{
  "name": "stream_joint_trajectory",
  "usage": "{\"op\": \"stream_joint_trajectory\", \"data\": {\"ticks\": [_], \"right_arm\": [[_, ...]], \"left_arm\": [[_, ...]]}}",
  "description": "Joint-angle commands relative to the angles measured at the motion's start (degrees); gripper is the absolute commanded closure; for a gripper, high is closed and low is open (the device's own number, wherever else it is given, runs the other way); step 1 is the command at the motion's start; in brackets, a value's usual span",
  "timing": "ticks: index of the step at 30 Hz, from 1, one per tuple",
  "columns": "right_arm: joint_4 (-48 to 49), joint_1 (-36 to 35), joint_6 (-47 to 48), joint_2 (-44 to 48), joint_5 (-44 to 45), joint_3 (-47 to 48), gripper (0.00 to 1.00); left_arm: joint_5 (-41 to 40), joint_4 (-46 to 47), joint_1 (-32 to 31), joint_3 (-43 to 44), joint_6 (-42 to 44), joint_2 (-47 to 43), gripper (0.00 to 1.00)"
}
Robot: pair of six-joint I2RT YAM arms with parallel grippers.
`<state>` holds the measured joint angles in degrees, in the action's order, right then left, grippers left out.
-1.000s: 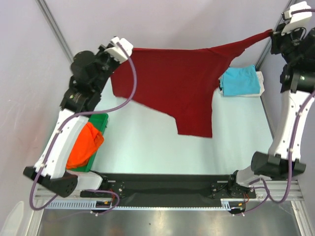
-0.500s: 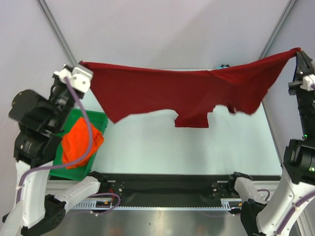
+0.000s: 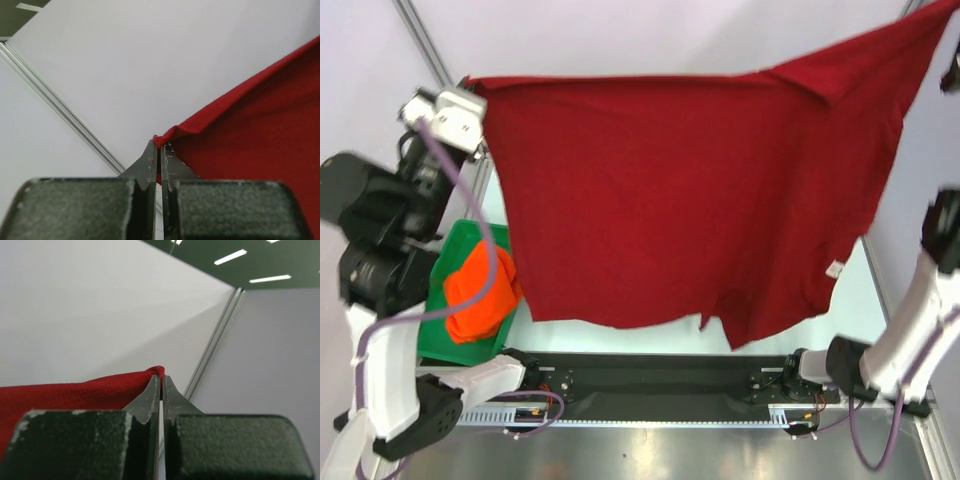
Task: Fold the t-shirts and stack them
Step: Flatten the tshirt out
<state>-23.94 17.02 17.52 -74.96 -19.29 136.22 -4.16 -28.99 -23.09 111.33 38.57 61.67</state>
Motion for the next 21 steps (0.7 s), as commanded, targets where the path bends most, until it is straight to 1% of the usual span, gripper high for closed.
{"op": "stream_joint_trajectory", "data": {"ticks": [1, 3, 4, 7, 10, 14, 17, 19, 21], "right_arm": [[3.5, 0.6, -1.4, -8.2, 2.1, 1.8, 1.00], [5.0, 0.6, -1.3, -10.7, 0.6, -0.1, 1.00], [5.7, 0.7, -1.4, -11.3, 0.2, -3.0, 1.00], [7.5, 0.6, -2.6, -14.4, -0.7, -4.8, 1.00], [7.7, 0.6, -2.8, -17.8, -1.0, -3.1, 1.00], [7.9, 0.6, -2.1, -20.8, -0.8, 3.3, 1.00], [7.9, 0.6, -1.3, -19.9, -0.8, 4.1, 1.00], [7.6, 0.6, -0.6, -18.3, -0.6, 2.9, 1.00], [7.5, 0.7, -0.1, -14.4, -0.2, -0.2, 1.00]], "left_arm": [[-5.0, 4.0, 0.7, 1.3, 1.9, 5.0, 1.00], [-5.4, 4.5, 0.7, 1.4, 2.7, 7.9, 1.00], [-5.5, 4.7, 0.7, 1.5, 2.9, 9.0, 1.00], [-5.3, 6.4, 1.1, 0.1, 3.9, 12.3, 1.00], [-4.9, 9.7, 1.6, -1.8, 5.0, 14.9, 1.00], [-4.9, 11.2, 2.1, 1.9, 5.0, 18.0, 1.00], [-4.8, 11.7, 2.3, 3.0, 5.1, 18.1, 1.00], [-4.4, 11.9, 2.2, 3.0, 5.0, 17.1, 0.99], [-4.1, 11.6, 2.3, 2.5, 4.9, 14.9, 1.00]]}}
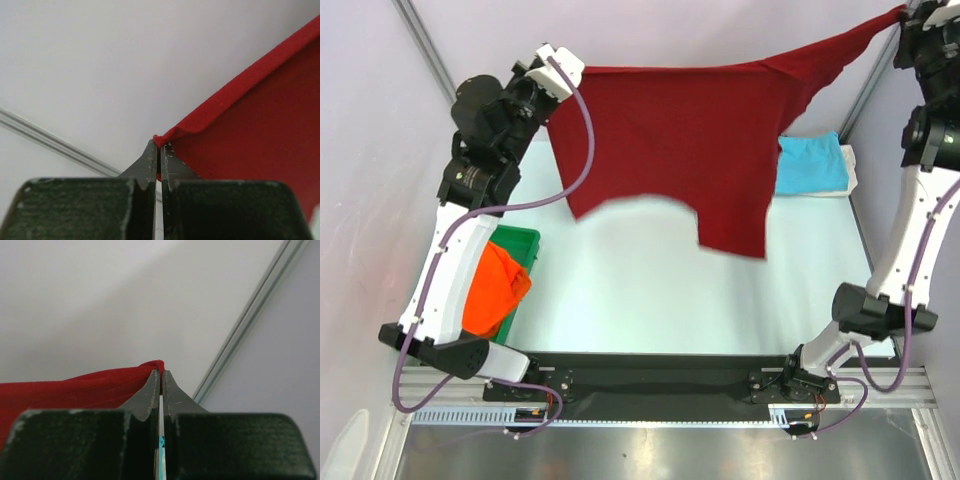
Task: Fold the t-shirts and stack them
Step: Flatten the tshirt out
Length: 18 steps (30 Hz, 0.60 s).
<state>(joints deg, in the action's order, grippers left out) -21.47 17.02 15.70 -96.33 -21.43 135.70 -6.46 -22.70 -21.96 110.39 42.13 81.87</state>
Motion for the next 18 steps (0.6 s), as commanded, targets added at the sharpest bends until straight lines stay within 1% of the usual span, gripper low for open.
{"op": "stream_joint_trajectory", "data": {"ticks": [1, 2, 4, 5, 6, 8, 9, 11, 13, 14, 17, 18], "right_arm": [[5.0, 0.7, 1.9, 8.5, 1.9, -1.1, 1.00], [5.3, 0.7, 2.1, 12.2, 1.8, -2.9, 1.00], [5.0, 0.7, 3.1, 15.8, 1.9, -7.2, 1.00], [4.7, 0.7, 3.2, 17.7, 2.5, -8.2, 1.00], [4.3, 0.7, 3.3, 20.9, 3.0, -9.1, 1.00], [2.9, 0.7, 3.2, 24.5, 4.2, -11.8, 1.00], [2.8, 0.7, 3.3, 28.0, 4.4, -12.9, 1.00], [2.7, 0.7, 3.4, 30.8, 5.3, -15.0, 1.00], [1.6, 0.8, 3.5, 33.0, 6.0, -14.7, 1.00], [1.1, 0.8, 3.6, 33.3, 6.3, -13.0, 1.00], [-0.1, 0.7, 3.4, 32.4, 6.4, -9.9, 1.00], [-0.1, 0.7, 3.0, 31.8, 6.3, -7.2, 1.00]], "left_arm": [[-1.8, 5.0, 1.0, 3.2, 0.9, -6.3, 0.99], [-1.6, 4.7, 1.0, 2.4, 0.9, -8.5, 1.00], [-0.9, 3.6, 0.9, 1.2, 0.3, -11.2, 0.99], [-0.6, 3.4, 0.9, -0.2, 0.1, -12.5, 1.00], [-0.2, 3.4, 0.9, -1.3, 0.3, -15.7, 0.99], [0.7, 2.7, 0.9, -3.2, 0.3, -18.1, 1.00], [0.8, 2.3, 0.9, -3.6, 0.1, -20.5, 0.99], [1.4, 1.3, 0.9, -4.0, -0.2, -22.2, 1.00], [1.6, 0.9, 0.9, -3.9, -0.3, -23.9, 1.00], [2.0, 0.9, 0.9, -3.5, -0.2, -24.3, 1.00], [2.7, 1.1, 0.9, -2.6, 0.1, -24.8, 1.00], [2.9, 1.1, 0.9, -2.1, -0.3, -24.5, 1.00]]}}
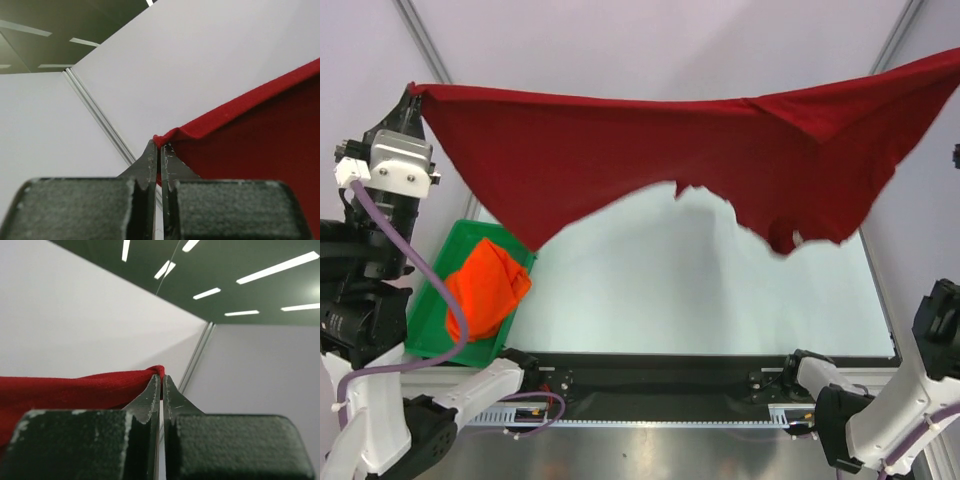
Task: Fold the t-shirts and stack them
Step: Flatten the tshirt out
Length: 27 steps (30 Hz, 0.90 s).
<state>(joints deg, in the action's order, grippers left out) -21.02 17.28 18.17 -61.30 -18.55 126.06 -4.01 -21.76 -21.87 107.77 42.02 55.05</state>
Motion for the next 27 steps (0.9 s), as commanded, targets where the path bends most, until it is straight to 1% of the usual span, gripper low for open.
{"op": "stream_joint_trajectory", "data": {"ticks": [1, 3, 6, 9, 11, 12, 13, 14, 16, 17, 19, 20, 22, 23, 24, 25, 26, 27], "right_arm": [[-1.0, 0.6, 0.5, -5.0, 3.3, 3.7, 1.00], [-0.8, 0.6, -0.2, -6.9, 3.3, 7.2, 1.00], [0.4, 0.6, -0.6, -10.3, 2.6, 9.0, 1.00], [1.7, 0.6, -1.0, -13.8, 1.3, 8.3, 1.00], [2.2, 0.6, -0.9, -15.6, -0.6, 5.7, 1.00], [2.6, 0.5, -0.6, -16.2, -1.6, 3.4, 1.00], [4.5, 0.5, -0.2, -16.3, -3.2, -2.1, 1.00], [5.7, 0.5, 0.4, -16.1, -4.1, -5.8, 1.00], [7.0, 0.0, 1.2, -16.2, -6.1, -11.2, 1.00], [6.9, -1.3, 3.2, -16.3, -6.4, -16.8, 1.00], [6.6, -3.6, 5.9, -16.1, -6.6, -23.3, 1.00], [6.8, -6.0, 7.0, -16.0, -6.6, -30.1, 1.00], [7.8, -8.6, 10.2, -16.7, -5.3, -37.6, 1.00], [8.6, -10.0, 10.8, -17.4, -4.8, -40.7, 1.00], [9.4, -11.9, 11.2, -18.6, -4.3, -45.8, 1.00], [10.1, -13.0, 11.7, -19.7, -4.0, -47.1, 1.00], [10.8, -13.8, 12.1, -22.9, -3.3, -48.4, 1.00], [11.7, -15.4, 12.2, -24.3, -2.6, -49.8, 1.00]], "left_arm": [[0.5, 0.1, 0.9, 1.0, -0.3, 3.0, 1.00], [0.1, 1.2, 0.8, 1.8, -0.2, 3.7, 1.00], [-1.9, 2.9, 0.8, 1.6, 1.0, 5.6, 0.99], [-4.0, 4.0, 0.8, 0.1, 1.4, 8.7, 0.99], [-5.5, 4.1, 0.9, -2.3, 1.8, 10.1, 0.99], [-5.7, 4.0, 0.9, -3.4, 2.4, 11.5, 1.00], [-5.7, 3.8, 0.9, -4.8, 2.4, 11.9, 1.00], [-5.7, 4.4, 0.9, -9.5, 2.7, 12.2, 1.00], [-6.1, 6.9, 1.1, -15.7, 3.8, 11.9, 1.00], [-5.7, 7.4, 1.4, -21.4, 3.9, 11.9, 1.00], [-5.4, 8.2, 1.7, -26.6, 4.2, 12.9, 1.00], [-4.7, 8.5, 2.2, -31.4, 4.1, 13.6, 1.00], [-4.3, 9.1, 2.7, -35.8, 2.9, 15.4, 1.00], [-3.7, 9.3, 3.0, -39.1, 2.4, 18.1, 1.00], [-2.7, 9.9, 3.1, -40.3, 1.8, 19.6, 1.00], [-2.1, 10.3, 3.1, -41.3, 1.7, 21.2, 1.00], [-1.6, 11.4, 3.1, -41.8, 1.1, 25.3, 1.00], [-1.6, 12.2, 3.1, -41.5, 0.9, 27.3, 1.00]]}}
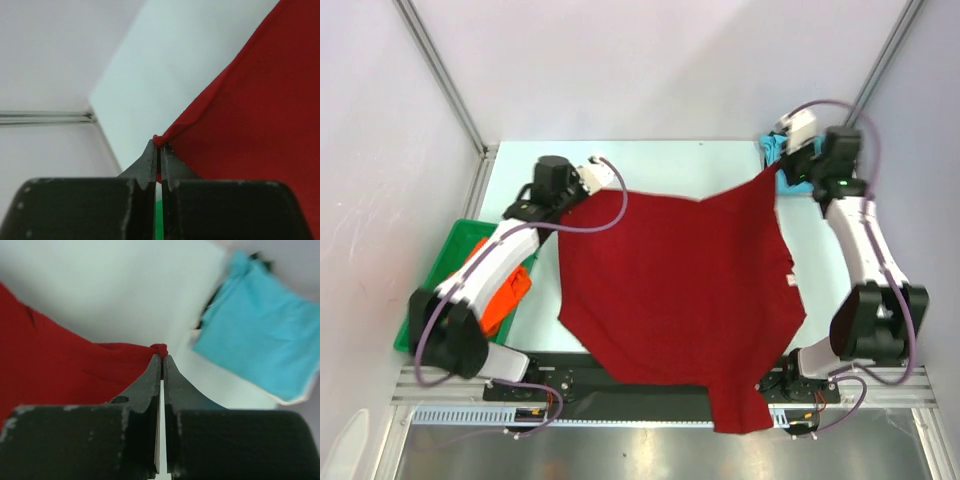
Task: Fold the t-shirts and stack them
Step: Flatten the tshirt out
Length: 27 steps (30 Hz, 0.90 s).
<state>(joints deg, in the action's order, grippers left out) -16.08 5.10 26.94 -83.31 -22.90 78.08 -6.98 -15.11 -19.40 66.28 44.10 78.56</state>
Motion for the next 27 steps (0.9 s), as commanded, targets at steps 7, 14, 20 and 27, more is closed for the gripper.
{"op": "stream_joint_trajectory", "data": {"ticks": [7, 14, 20, 27], "right_arm": [[8.6, -4.9, 7.1, -16.8, 5.0, 6.2, 1.00], [6.9, -4.6, 6.7, -32.5, 6.6, 23.3, 1.00], [3.6, -4.4, 5.2, -45.2, 7.5, 37.3, 1.00], [1.7, -4.9, 5.0, -57.6, 9.1, 53.5, 1.00]], "left_arm": [[1.0, 5.2, 2.2, 10.2, -4.4, 21.0, 1.00], [0.2, 4.5, 5.0, 17.6, -7.1, 30.8, 0.99], [-0.2, 1.5, 7.8, 25.5, -7.6, 38.0, 1.00], [-1.3, -1.0, 9.5, 36.5, -9.7, 46.2, 1.00]]}}
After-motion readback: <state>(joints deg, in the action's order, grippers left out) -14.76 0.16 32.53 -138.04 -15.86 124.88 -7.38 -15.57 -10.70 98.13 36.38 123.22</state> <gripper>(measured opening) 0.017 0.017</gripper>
